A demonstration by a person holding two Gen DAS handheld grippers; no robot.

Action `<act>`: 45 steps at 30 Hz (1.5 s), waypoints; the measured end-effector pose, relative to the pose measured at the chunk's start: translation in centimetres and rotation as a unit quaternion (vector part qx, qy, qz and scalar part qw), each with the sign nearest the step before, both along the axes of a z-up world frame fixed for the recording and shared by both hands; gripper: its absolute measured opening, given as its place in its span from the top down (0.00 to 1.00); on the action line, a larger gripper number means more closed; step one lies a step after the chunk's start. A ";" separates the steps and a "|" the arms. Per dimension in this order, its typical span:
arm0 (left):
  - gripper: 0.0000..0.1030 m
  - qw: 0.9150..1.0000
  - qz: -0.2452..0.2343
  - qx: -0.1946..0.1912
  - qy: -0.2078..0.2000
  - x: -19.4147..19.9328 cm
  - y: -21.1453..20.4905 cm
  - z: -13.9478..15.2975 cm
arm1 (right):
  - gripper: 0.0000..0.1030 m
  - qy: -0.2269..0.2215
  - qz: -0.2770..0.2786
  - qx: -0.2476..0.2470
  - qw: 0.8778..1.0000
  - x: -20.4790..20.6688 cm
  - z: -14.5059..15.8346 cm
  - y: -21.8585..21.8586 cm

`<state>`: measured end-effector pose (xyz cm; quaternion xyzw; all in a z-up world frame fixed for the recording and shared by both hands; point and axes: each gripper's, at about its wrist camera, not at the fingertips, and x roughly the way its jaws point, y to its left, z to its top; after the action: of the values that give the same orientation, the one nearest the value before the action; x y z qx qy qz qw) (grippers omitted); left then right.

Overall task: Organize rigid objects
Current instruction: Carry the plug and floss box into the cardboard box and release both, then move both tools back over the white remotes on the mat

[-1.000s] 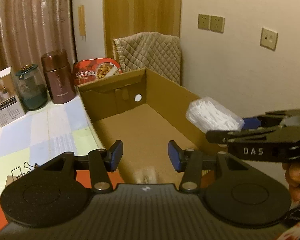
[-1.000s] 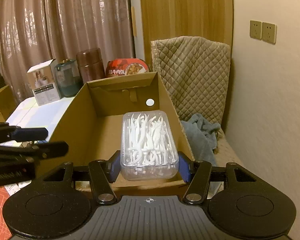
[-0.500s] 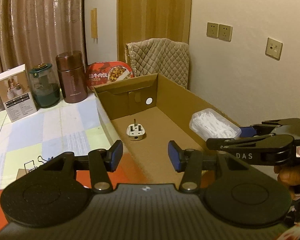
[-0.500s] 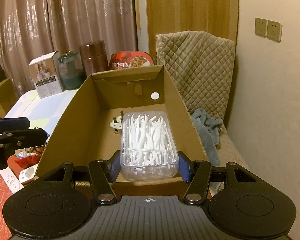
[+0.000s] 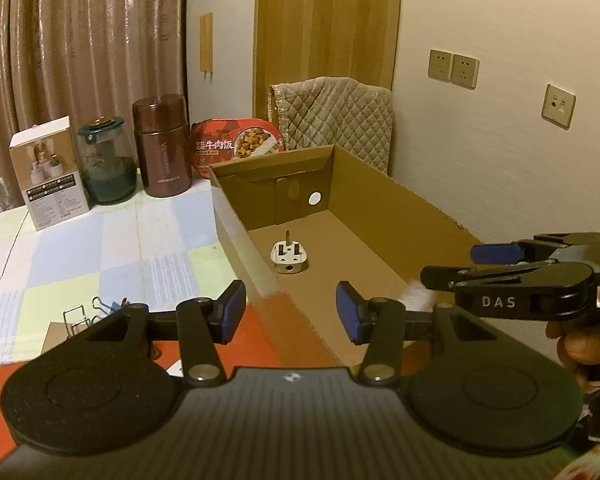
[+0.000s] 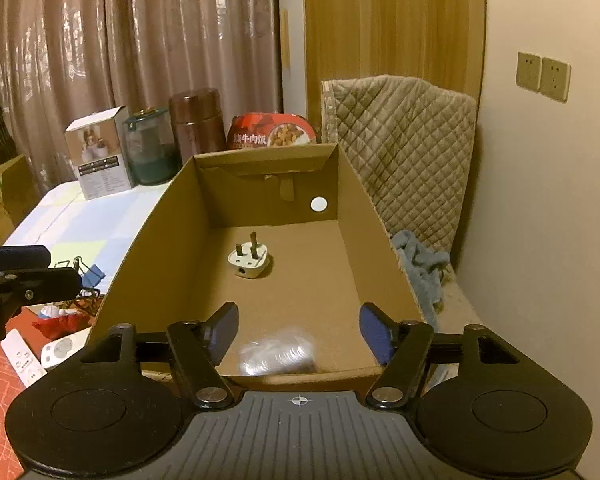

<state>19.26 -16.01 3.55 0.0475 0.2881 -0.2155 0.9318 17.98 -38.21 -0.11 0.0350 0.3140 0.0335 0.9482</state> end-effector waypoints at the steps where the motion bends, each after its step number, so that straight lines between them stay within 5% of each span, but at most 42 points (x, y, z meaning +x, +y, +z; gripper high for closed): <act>1: 0.57 1.000 0.002 0.000 0.000 -0.2 0.2 0.0 | 0.36 -0.002 0.001 -0.003 1.000 -0.2 0.2 0.2; 18: 0.57 0.999 0.053 -0.002 -0.008 -3.7 6.4 1.9 | 0.34 -0.033 0.052 -0.004 0.998 -3.7 4.1 5.1; 30: 0.53 0.992 0.126 0.008 -0.021 -6.8 14.8 3.4 | 0.30 -0.050 0.113 0.004 0.992 -7.2 6.2 11.1; 37: 0.47 0.986 0.165 0.021 -0.005 -7.5 19.5 1.3 | 0.26 -0.044 0.174 0.008 0.984 -7.9 3.8 15.1; 45: 0.44 0.985 0.167 0.033 0.029 -6.8 22.1 -3.5 | 0.25 0.003 0.221 0.000 0.975 -5.8 -2.4 17.8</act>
<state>12.48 6.07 0.01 0.0230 0.3260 -0.0485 0.9438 12.15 -20.45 -2.46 -0.0353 0.3166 0.2423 0.9164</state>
